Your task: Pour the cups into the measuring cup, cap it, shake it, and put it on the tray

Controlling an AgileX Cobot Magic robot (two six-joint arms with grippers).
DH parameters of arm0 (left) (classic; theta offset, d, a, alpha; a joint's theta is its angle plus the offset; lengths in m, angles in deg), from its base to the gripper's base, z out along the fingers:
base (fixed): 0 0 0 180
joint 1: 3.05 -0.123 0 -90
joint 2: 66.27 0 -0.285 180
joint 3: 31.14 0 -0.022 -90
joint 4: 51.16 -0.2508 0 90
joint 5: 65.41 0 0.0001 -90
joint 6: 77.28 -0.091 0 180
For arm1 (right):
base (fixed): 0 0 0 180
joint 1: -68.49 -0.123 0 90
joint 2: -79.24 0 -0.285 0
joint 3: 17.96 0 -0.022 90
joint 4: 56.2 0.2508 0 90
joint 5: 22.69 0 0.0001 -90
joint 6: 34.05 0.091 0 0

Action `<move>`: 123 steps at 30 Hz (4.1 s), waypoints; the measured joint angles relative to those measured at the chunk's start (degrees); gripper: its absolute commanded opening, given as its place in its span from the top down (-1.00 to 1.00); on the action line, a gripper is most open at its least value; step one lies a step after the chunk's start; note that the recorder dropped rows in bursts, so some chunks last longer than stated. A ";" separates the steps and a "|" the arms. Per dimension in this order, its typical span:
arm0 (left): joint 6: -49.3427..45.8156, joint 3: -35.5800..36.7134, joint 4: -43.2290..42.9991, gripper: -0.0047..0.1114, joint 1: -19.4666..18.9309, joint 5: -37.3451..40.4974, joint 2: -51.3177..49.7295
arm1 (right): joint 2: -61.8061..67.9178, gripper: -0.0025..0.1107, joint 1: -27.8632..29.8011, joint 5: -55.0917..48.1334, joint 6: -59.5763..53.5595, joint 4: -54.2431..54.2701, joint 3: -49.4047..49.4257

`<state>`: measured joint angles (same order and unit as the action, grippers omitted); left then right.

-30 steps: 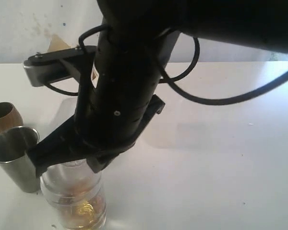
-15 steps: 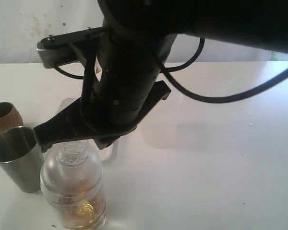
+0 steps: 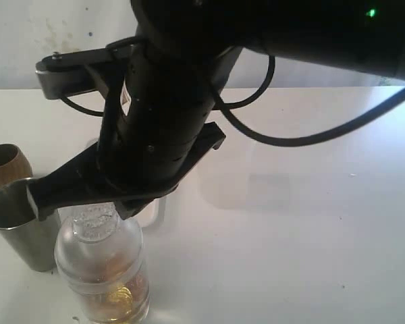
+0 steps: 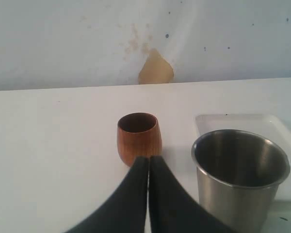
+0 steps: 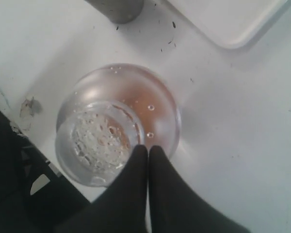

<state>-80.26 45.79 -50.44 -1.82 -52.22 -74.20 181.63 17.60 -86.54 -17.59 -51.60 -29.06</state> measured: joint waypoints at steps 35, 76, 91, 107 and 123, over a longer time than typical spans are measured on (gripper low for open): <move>0.00 0.00 0.00 0.90 0.00 0.00 0.00 | 3.76 0.96 0.00 4.72 -6.87 9.88 -1.39; 0.00 0.00 0.00 0.90 0.00 0.00 0.00 | -23.47 -0.88 -10.11 71.00 -31.03 10.64 50.78; 0.00 0.00 0.00 0.90 0.00 0.00 0.00 | -13.12 -0.88 -10.74 92.93 -25.25 10.76 61.10; 0.00 0.00 0.00 0.90 0.00 0.00 0.00 | 2.94 -0.88 -10.74 109.45 -17.05 2.28 61.33; 0.00 0.00 0.00 0.90 0.00 0.00 0.00 | 11.60 -0.88 -10.74 111.12 -16.46 1.93 52.51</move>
<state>-80.26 45.79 -50.44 -1.82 -52.22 -74.20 193.23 6.86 24.58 -34.05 -49.67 23.45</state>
